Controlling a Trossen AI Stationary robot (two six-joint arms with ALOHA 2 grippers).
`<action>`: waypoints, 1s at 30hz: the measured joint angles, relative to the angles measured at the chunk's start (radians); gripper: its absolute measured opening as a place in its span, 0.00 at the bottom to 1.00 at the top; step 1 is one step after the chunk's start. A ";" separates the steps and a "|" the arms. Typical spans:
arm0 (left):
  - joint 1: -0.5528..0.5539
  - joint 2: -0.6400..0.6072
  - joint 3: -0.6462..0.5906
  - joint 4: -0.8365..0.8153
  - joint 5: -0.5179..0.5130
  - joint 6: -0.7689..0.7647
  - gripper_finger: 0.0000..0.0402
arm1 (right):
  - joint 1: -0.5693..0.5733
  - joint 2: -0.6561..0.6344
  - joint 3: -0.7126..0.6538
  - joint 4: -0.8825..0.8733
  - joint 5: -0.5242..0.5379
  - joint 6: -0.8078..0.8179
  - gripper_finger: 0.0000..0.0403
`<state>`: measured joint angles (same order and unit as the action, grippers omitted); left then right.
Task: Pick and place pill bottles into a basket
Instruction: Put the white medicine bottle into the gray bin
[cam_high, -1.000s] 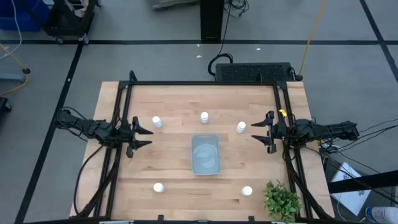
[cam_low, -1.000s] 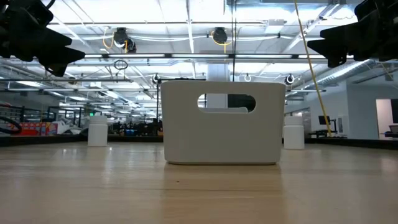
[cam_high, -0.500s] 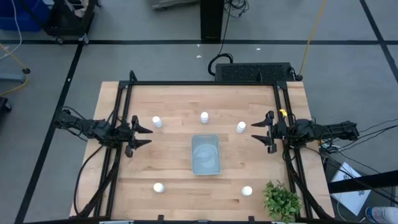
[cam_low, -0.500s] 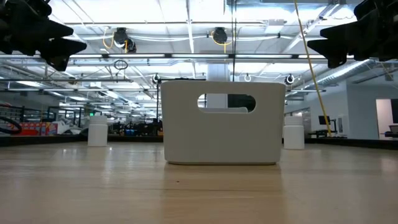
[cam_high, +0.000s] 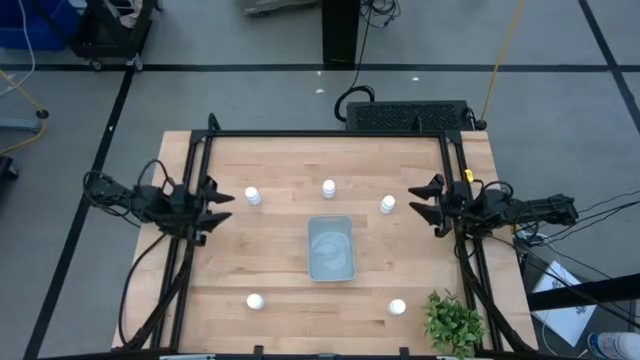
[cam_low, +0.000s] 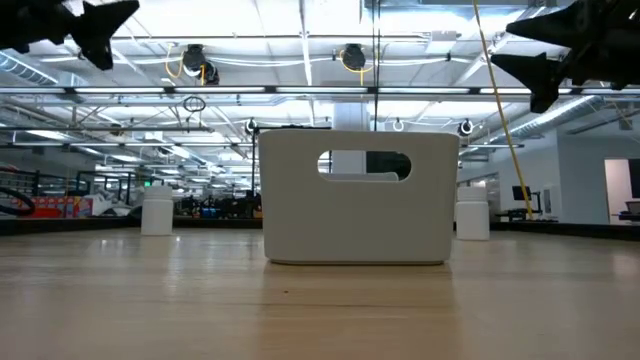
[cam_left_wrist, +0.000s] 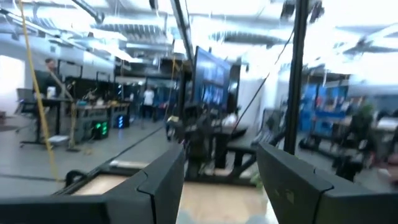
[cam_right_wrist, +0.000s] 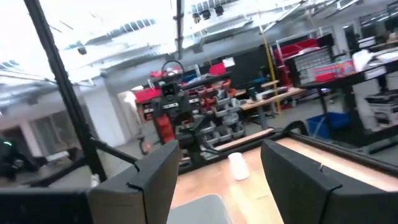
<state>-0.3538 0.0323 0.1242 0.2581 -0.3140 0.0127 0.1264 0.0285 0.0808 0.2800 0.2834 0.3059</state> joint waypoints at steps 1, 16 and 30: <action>0.000 0.000 0.000 0.017 0.005 -0.007 0.52 | 0.000 0.003 -0.014 0.015 -0.005 0.048 0.55; 0.000 0.044 0.000 0.207 -0.089 -0.085 0.52 | 0.049 0.339 0.011 0.220 -0.235 0.232 0.55; 0.001 0.229 0.000 0.239 -0.255 -0.134 0.52 | 0.282 1.002 0.661 -0.272 -0.176 0.227 0.55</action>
<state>-0.3527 0.2616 0.1244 0.4971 -0.5687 -0.1209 0.4079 1.0302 0.7415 0.0079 0.1079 0.5325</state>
